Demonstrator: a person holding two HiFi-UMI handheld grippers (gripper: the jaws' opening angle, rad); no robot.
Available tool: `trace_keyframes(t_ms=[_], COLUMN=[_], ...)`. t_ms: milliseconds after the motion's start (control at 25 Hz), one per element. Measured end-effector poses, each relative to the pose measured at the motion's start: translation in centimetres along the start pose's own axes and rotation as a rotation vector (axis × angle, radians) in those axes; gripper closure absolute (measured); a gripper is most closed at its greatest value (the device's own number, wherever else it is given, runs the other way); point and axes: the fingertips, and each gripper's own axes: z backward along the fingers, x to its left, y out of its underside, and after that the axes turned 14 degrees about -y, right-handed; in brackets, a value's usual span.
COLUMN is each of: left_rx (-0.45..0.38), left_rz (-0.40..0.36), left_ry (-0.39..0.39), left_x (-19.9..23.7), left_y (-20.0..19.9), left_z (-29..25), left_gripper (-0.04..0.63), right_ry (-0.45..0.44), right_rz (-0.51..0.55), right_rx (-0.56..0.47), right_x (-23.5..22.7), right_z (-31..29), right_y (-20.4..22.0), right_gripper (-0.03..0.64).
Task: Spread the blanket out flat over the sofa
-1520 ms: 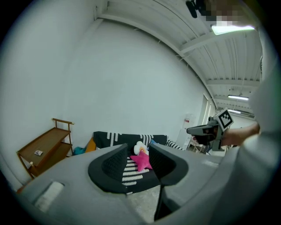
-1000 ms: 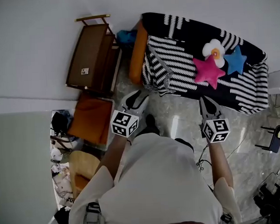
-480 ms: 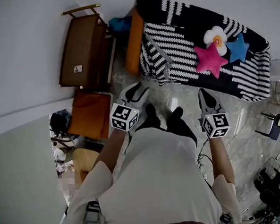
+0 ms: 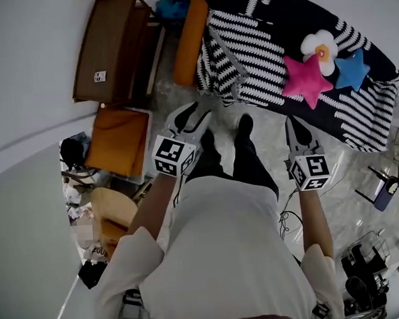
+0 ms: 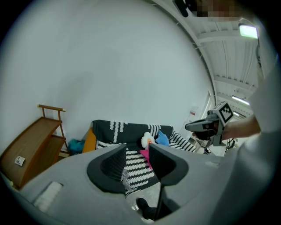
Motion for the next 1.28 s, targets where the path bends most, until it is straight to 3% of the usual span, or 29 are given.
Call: trace_keyframes(t_ms=[520,800,1280], left_rx=[0.105,0.204,0.306], left_rz=[0.071,0.09,0.027], left_ry=[-0.116,-0.148,-0.175], left_x=[-2.1,-2.3,-1.9], left_y=[6.6,14.4,26.1], left_z=[-14.2,-21.5,-34.0], left_gripper=[0.43,0.428,0.422], right_ry=[-0.187,-0.253,-0.309], right_rz=[0.012,0.011,-0.017], right_rx=[0.149,0.198,0.284], right_x=[-11.4,-14.7,-19.2], right_z=[-8.4,-13.1,-20.2], right_y=[6.0,11.5,22.2], right_gripper=[0.612,0.612,0.612])
